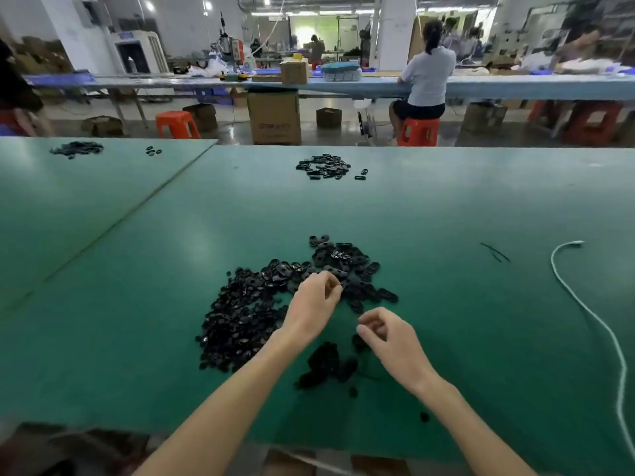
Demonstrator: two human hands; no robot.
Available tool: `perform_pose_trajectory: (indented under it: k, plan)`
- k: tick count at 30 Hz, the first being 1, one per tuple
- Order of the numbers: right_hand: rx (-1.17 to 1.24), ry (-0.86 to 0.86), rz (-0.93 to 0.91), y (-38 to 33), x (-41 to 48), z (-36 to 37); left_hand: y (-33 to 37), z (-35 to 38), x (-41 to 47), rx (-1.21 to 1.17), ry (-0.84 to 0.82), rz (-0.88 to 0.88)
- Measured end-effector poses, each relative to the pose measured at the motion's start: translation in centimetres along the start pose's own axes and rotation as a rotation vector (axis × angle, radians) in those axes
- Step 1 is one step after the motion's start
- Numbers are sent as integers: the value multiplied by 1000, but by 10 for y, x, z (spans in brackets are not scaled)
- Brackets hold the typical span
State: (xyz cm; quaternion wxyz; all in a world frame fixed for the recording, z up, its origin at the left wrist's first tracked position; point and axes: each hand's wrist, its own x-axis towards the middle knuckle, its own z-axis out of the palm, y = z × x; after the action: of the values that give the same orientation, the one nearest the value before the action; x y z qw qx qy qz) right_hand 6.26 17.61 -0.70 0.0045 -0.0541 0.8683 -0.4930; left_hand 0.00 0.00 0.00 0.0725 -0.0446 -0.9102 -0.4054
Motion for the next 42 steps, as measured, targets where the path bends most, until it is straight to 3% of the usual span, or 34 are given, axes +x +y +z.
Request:
perform_pose_trajectory:
  k: [4, 10, 17, 21, 27, 31, 35, 38, 42]
  plan:
    - [38, 31, -3, 2, 1, 7, 6, 10, 21, 243, -26, -33]
    - [85, 75, -14, 5, 2, 3, -7, 17, 29, 339, -24, 15]
    - [141, 108, 2, 4, 3, 5, -5, 1, 15, 41, 134, -19]
    - [213, 117, 8, -3, 1, 17, -1, -9, -11, -269, -41, -16]
    - [333, 140, -10, -7, -7, 45, -10, -17, -51, -380, -92, -3]
    - [378, 173, -5, 1, -9, 51, -22, -28, -60, -240, -80, -21]
    - [550, 209, 65, 9, -5, 44, -40, -46, -61, 115, 117, -19]
    - [530, 165, 36, 10, -8, 45, -51, -59, -56, 262, 218, -39]
    - [498, 159, 14, 9, -9, 49, -60, -64, -47, 299, 124, -37]
